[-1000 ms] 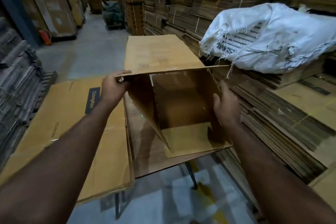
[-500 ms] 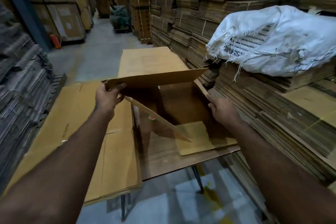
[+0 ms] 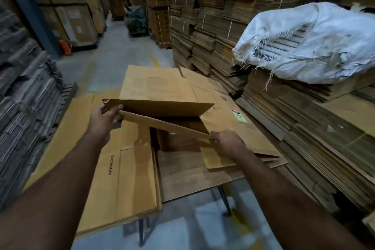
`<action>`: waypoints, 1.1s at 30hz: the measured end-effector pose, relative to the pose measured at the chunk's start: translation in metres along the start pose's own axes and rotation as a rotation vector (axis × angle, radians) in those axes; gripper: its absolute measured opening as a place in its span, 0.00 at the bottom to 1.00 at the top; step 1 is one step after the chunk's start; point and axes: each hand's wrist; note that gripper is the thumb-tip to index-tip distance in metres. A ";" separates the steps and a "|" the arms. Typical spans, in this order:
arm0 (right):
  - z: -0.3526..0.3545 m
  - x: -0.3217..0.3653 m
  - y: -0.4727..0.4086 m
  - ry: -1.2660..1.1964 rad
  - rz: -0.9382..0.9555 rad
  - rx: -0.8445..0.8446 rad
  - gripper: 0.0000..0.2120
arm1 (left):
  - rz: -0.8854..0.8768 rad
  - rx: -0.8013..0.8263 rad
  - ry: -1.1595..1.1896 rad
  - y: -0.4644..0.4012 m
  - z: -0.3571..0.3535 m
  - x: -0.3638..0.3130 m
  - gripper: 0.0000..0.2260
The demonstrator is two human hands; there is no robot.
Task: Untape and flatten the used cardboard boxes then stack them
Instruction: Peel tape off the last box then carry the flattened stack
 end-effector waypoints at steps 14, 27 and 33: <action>-0.040 0.068 -0.020 0.108 0.089 0.072 0.14 | 0.480 -0.205 0.823 0.019 0.043 0.068 0.20; -0.107 0.035 0.001 -0.555 -0.188 -0.003 0.17 | 0.844 -0.166 0.426 0.058 -0.013 0.162 0.19; -0.130 0.013 0.023 -0.642 -0.321 -0.057 0.10 | 0.929 0.003 0.443 0.081 -0.049 0.185 0.17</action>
Point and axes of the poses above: each hand's wrist, its own y-axis away from the middle knuckle, its own z-axis out of the back of the hand, x = y × z, and after that the axes turned 1 degree about z, right-handed
